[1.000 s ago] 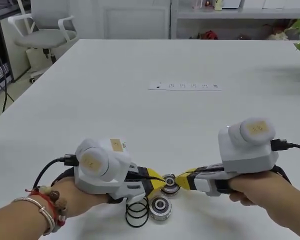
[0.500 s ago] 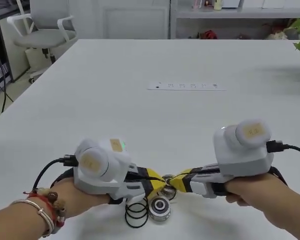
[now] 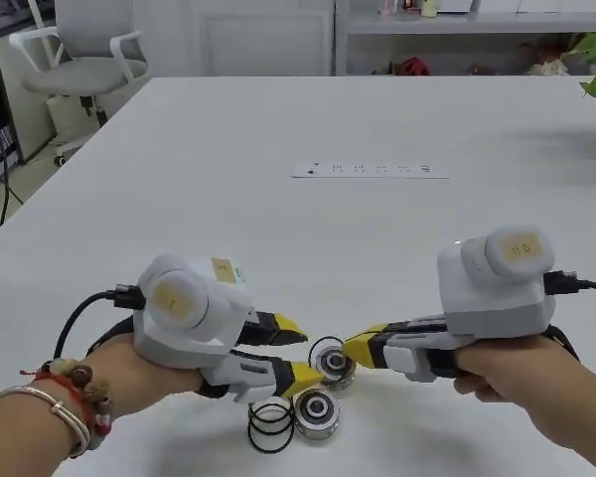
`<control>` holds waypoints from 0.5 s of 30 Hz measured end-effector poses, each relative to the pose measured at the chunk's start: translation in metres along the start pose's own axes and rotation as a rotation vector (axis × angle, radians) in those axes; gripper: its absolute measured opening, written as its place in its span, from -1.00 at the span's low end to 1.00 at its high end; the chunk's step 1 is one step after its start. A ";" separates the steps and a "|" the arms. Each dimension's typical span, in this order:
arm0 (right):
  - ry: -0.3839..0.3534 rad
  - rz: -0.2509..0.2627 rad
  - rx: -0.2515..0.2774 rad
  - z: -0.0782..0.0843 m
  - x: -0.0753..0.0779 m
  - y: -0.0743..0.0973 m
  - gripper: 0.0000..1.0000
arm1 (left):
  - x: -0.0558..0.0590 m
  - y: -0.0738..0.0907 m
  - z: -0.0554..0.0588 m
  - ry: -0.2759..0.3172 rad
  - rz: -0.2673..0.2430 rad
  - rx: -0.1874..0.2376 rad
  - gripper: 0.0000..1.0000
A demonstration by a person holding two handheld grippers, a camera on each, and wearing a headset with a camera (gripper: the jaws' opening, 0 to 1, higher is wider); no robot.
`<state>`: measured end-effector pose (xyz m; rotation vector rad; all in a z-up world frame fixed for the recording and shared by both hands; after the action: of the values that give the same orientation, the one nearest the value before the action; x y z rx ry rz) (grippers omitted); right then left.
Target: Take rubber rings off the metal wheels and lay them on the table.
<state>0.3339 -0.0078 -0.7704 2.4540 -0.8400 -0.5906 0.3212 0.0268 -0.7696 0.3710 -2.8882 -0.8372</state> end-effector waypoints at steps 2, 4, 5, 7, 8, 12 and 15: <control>-0.008 0.001 0.013 -0.004 0.001 0.001 -1.00 | -0.001 0.007 -0.009 -0.003 -0.004 0.024 -0.32; -0.016 -0.002 0.020 -0.006 0.000 0.002 -1.00 | -0.002 0.012 -0.015 -0.005 -0.011 0.043 -0.27; -0.020 -0.003 0.023 -0.007 0.000 0.002 -1.00 | -0.002 0.015 -0.018 -0.001 -0.013 0.057 -0.24; -0.027 -0.007 0.032 -0.010 -0.001 0.003 -1.00 | -0.001 0.022 -0.024 0.013 -0.008 0.080 -0.14; -0.028 -0.008 0.034 -0.011 -0.002 0.004 -1.00 | -0.001 0.024 -0.027 0.009 -0.008 0.086 -0.10; -0.030 -0.017 0.045 -0.015 -0.005 0.005 -1.00 | 0.001 0.035 -0.039 -0.022 -0.018 0.110 0.00; -0.034 -0.023 0.055 -0.018 -0.009 0.006 -1.00 | 0.002 0.042 -0.048 -0.029 -0.023 0.136 0.07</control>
<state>0.3342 -0.0014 -0.7509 2.5131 -0.8527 -0.6277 0.3187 0.0359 -0.7069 0.4089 -2.9822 -0.6559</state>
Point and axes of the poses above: the centre of the closed fingertips' face, and the gripper's own axes: y roughly backward along the fingers, x roughly to its right, z roughly out of its underside, the point moved 1 cm from there along y, roughly backward along the fingers, and after that the axes turned 11 degrees about z, right-handed, at the moved point
